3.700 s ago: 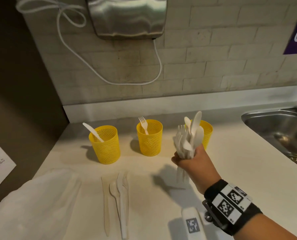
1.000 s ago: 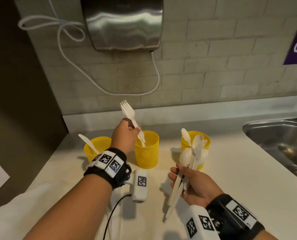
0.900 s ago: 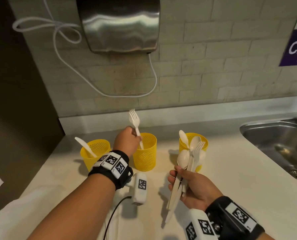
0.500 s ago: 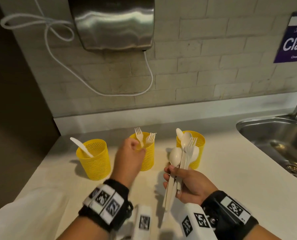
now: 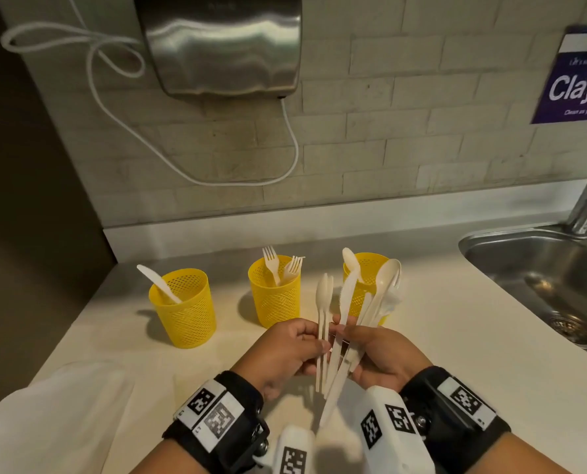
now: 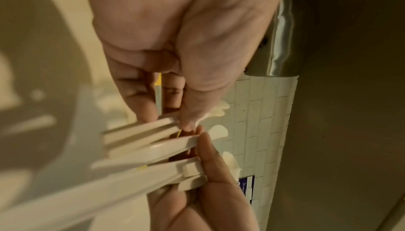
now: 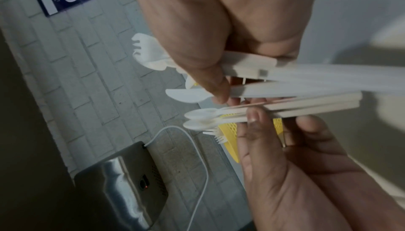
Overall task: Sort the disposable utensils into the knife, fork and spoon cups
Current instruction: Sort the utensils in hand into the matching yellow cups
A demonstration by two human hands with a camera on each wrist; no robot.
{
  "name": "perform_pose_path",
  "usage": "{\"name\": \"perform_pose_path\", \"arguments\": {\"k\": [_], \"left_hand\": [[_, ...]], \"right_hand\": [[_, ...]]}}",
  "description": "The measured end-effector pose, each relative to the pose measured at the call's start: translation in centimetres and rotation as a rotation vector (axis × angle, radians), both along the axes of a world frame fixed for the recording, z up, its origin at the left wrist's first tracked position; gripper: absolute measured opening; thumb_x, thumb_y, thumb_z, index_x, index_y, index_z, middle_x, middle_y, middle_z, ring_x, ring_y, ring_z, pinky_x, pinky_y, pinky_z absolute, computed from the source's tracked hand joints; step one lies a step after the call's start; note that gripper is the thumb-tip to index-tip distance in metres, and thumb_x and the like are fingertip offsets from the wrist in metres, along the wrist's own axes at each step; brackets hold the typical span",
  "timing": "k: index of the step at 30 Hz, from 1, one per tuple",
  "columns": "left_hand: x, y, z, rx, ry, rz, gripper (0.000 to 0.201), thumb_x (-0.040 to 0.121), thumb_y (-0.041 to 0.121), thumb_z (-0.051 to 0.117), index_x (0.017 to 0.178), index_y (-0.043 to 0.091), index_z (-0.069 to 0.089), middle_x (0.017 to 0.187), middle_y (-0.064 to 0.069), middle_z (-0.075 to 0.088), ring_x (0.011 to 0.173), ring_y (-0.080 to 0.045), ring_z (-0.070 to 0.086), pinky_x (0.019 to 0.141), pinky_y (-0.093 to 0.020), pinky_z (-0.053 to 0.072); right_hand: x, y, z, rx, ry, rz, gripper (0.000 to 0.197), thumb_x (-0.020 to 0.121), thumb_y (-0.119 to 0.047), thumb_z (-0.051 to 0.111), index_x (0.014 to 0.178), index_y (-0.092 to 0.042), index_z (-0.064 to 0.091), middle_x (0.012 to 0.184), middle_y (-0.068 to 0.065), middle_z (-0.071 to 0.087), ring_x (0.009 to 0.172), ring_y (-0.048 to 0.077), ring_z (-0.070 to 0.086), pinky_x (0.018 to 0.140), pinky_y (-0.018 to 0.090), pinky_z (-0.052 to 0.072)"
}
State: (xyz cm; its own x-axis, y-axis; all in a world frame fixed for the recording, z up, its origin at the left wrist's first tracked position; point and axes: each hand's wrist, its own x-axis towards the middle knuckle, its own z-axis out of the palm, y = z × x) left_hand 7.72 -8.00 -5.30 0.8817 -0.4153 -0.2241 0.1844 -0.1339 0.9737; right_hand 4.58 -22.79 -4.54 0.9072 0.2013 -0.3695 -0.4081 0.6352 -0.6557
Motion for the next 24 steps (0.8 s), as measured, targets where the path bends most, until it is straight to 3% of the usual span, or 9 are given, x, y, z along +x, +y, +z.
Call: {"name": "perform_pose_path", "arguments": {"k": [2,4,8,13,18,24], "left_hand": [[-0.1,-0.2,-0.1,0.006,0.001,0.002,0.011,0.086,0.005,0.062,0.093,0.013,0.067,0.08,0.001,0.073,0.074,-0.011,0.065,0.06,-0.019,0.05],[-0.2,-0.6,0.2,0.004,-0.008,-0.001,0.012,0.086,0.006,0.062,0.093,0.014,0.067,0.081,0.0,0.073,0.073,-0.01,0.065,0.059,-0.019,0.049],[1.4,-1.6,2.7,-0.019,-0.159,0.095,0.011,0.087,0.01,0.062,0.097,0.013,0.065,0.077,0.002,0.066,0.065,-0.007,0.058,0.063,-0.022,0.049],[5.6,-6.4,7.5,-0.081,-0.404,0.205,0.014,0.088,0.011,0.06,0.084,0.023,0.058,0.085,0.0,0.065,0.085,-0.018,0.064,0.079,-0.034,0.056],[8.4,-11.3,5.7,0.19,-0.402,0.113,0.009,0.084,0.008,0.062,0.091,0.015,0.062,0.088,-0.01,0.068,0.086,-0.03,0.068,0.082,-0.045,0.057],[9.1,-11.3,4.5,0.393,-0.448,0.058,0.022,0.081,0.018,0.066,0.102,0.009,0.066,0.097,-0.013,0.071,0.09,-0.03,0.068,0.087,-0.044,0.054]], "right_hand": [[-0.1,-0.3,-0.1,-0.029,0.039,-0.072,0.014,0.085,0.008,0.051,0.092,-0.003,0.057,0.075,0.018,0.059,0.059,0.031,0.063,0.051,0.045,0.058],[-0.1,-0.5,-0.4,-0.065,0.053,-0.148,0.014,0.087,0.008,0.051,0.091,-0.003,0.058,0.071,0.015,0.06,0.062,0.027,0.061,0.053,0.038,0.058],[-0.6,-2.1,-0.8,-0.13,0.054,-0.303,0.016,0.086,0.008,0.053,0.091,-0.006,0.06,0.076,0.012,0.061,0.072,0.024,0.06,0.065,0.038,0.054],[-1.8,-4.7,-1.0,-0.102,0.073,-0.38,0.018,0.088,0.005,0.051,0.093,-0.009,0.06,0.079,0.011,0.064,0.076,0.024,0.063,0.062,0.036,0.055],[-3.1,-6.1,-0.8,-0.107,0.073,-0.38,0.018,0.085,0.006,0.057,0.096,-0.007,0.061,0.078,0.012,0.065,0.076,0.025,0.064,0.066,0.037,0.055],[-3.4,-7.1,-0.3,-0.097,0.03,-0.372,0.015,0.085,0.006,0.056,0.092,-0.006,0.061,0.072,0.012,0.064,0.076,0.025,0.062,0.075,0.042,0.053]]}}
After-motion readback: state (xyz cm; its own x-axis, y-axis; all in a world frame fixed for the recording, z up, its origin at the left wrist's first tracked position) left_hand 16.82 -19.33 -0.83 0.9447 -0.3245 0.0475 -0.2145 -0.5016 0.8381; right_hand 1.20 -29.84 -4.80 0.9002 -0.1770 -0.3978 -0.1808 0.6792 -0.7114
